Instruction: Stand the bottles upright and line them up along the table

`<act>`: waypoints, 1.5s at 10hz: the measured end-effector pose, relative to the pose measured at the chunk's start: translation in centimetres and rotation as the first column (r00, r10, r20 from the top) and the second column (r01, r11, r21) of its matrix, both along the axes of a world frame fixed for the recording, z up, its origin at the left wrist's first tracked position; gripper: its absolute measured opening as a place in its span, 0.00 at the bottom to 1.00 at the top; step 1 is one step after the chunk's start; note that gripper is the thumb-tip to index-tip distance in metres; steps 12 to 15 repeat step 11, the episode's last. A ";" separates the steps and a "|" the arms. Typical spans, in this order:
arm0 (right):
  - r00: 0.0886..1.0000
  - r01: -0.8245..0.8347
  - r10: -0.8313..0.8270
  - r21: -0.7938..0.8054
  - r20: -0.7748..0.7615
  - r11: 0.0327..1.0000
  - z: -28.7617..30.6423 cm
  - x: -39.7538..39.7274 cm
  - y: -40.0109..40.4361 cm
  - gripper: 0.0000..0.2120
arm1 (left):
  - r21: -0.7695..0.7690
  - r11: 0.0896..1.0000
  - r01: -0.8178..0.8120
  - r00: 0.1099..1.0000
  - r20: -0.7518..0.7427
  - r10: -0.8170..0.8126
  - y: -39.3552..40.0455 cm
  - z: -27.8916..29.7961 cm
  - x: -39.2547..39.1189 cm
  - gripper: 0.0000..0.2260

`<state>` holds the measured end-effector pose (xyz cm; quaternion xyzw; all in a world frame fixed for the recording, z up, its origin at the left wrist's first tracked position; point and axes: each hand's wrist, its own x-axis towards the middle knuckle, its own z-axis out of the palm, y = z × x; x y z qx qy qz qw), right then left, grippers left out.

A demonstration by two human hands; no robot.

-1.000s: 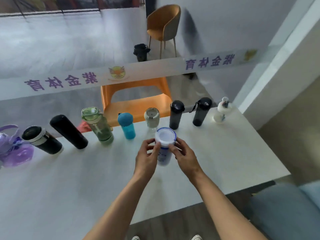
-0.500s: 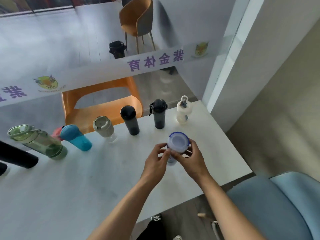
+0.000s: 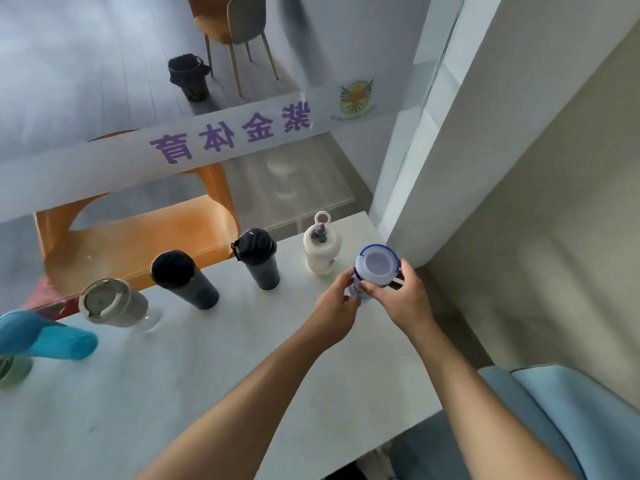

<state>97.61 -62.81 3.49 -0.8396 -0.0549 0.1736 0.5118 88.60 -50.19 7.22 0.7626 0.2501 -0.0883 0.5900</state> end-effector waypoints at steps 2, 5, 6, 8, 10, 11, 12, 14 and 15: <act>1.000 -0.016 0.016 0.017 -0.001 1.000 -1.4 7.1 0.5 0.34 | -0.012 1.000 -0.029 0.998 -0.055 0.029 -0.3 -2.1 6.8 0.30; 0.999 -0.053 0.052 0.068 0.013 0.996 -2.1 12.8 2.2 0.37 | -0.069 0.988 -0.141 0.989 -0.057 0.137 0.5 -2.8 11.9 0.32; 0.997 -0.081 0.080 0.062 0.021 0.995 -2.4 13.5 2.5 0.37 | -0.087 0.984 -0.158 0.986 -0.056 0.154 0.2 -2.8 12.3 0.32; 0.995 -0.103 0.102 0.066 0.019 0.992 -2.9 14.0 2.3 0.37 | -0.060 0.985 -0.160 0.986 -0.045 0.158 -0.1 -3.2 12.7 0.33; 0.990 -0.115 0.110 0.055 0.093 0.992 -2.4 13.6 1.7 0.38 | 0.114 0.989 -0.094 0.993 -0.060 0.102 -0.3 -1.7 12.3 0.29; 0.980 -0.094 0.087 0.033 0.180 0.995 -2.5 13.2 1.4 0.36 | 0.207 0.976 -0.072 0.996 -0.034 0.081 -0.2 -1.3 11.3 0.27; 0.980 -0.094 0.087 0.033 0.180 0.995 -2.5 13.2 1.4 0.36 | 0.207 0.976 -0.072 0.996 -0.034 0.081 -0.2 -1.3 11.3 0.27; 0.980 -0.094 0.087 0.033 0.180 0.995 -2.5 13.2 1.4 0.36 | 0.207 0.976 -0.072 0.996 -0.034 0.081 -0.2 -1.3 11.3 0.27; 0.980 -0.094 0.087 0.033 0.180 0.995 -2.5 13.2 1.4 0.36 | 0.207 0.976 -0.072 0.996 -0.034 0.081 -0.2 -1.3 11.3 0.27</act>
